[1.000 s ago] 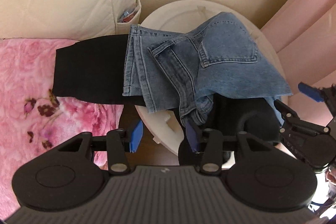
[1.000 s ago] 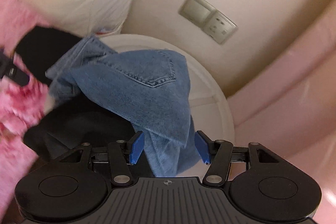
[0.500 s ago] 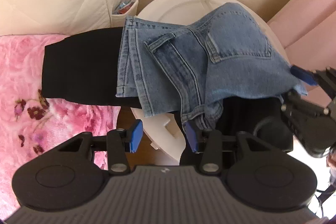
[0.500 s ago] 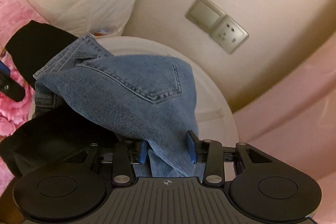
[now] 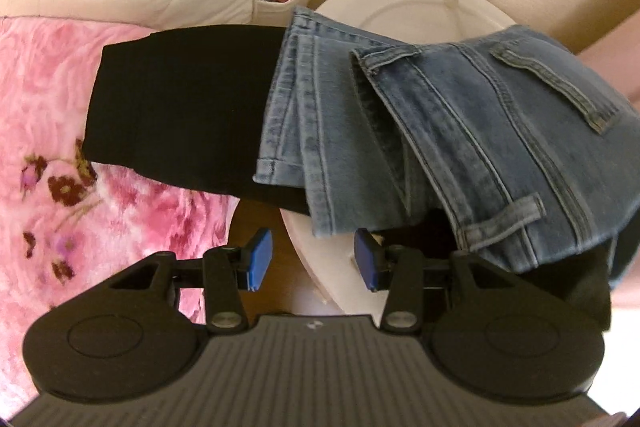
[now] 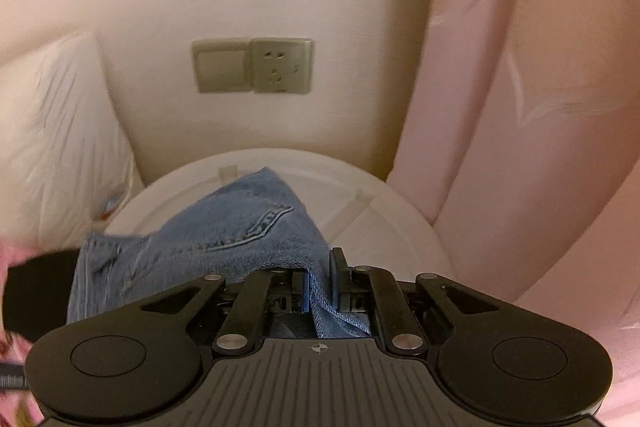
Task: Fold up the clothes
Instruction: 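Close the right gripper on the jeans leg while the left gripper grasps the jeans hem, then lift the blue jeans with both grippers and carry them to the bed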
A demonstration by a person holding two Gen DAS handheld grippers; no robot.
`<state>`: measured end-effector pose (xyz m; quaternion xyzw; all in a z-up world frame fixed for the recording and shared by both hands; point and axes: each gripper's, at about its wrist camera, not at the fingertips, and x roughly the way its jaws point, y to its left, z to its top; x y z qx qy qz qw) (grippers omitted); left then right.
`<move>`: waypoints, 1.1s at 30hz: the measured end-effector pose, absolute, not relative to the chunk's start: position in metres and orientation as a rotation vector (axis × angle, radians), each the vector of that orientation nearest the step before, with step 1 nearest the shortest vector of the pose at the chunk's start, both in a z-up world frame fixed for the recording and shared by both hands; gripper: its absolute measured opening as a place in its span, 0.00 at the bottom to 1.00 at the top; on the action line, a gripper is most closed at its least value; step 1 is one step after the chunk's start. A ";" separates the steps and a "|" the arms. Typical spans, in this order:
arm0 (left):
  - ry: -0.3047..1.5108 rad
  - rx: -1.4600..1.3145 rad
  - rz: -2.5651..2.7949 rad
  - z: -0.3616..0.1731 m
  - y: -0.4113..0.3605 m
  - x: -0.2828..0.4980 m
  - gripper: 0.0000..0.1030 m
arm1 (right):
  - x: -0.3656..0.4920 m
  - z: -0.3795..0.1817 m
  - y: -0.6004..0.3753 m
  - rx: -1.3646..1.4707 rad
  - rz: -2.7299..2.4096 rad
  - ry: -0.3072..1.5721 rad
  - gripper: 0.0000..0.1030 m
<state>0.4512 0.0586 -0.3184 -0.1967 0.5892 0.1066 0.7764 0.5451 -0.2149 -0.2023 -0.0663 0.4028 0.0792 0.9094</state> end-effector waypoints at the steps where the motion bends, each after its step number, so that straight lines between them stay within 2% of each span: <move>1: 1.272 -0.435 0.237 -0.323 0.061 0.454 0.39 | 0.544 -0.203 -0.213 -0.145 0.162 0.830 0.09; 7: 1.252 -0.475 0.243 -0.356 0.074 0.474 0.40 | 0.547 -0.215 -0.220 -0.145 0.160 0.853 0.09; 11: 1.257 -0.508 0.249 -0.369 0.075 0.481 0.45 | 0.552 -0.226 -0.214 -0.160 0.158 0.870 0.09; 13: 1.250 -0.504 0.246 -0.370 0.075 0.481 0.40 | 0.552 -0.229 -0.210 -0.169 0.161 0.878 0.09; 14: 1.244 -0.498 0.239 -0.368 0.075 0.480 0.31 | 0.551 -0.228 -0.209 -0.175 0.166 0.875 0.09; 15: 1.229 -0.504 0.228 -0.362 0.076 0.478 0.25 | 0.551 -0.227 -0.207 -0.181 0.171 0.873 0.09; 16: 1.214 -0.509 0.217 -0.356 0.077 0.477 0.12 | 0.551 -0.225 -0.206 -0.188 0.175 0.866 0.09; 22: 1.119 -0.546 0.154 -0.321 0.083 0.470 0.05 | 0.551 -0.193 -0.205 -0.139 0.191 0.783 0.07; 25: 1.026 -0.535 0.129 -0.284 0.084 0.468 0.04 | 0.552 -0.163 -0.202 -0.091 0.222 0.697 0.01; 27: 0.950 -0.516 0.114 -0.254 0.087 0.464 0.00 | 0.551 -0.136 -0.196 -0.076 0.234 0.609 0.01; 31: 0.707 -0.464 0.126 -0.181 0.107 0.456 0.00 | 0.554 -0.091 -0.192 -0.005 0.261 0.494 0.01; 33: 0.650 -0.447 0.115 -0.153 0.120 0.455 0.00 | 0.550 -0.070 -0.189 0.016 0.282 0.445 0.01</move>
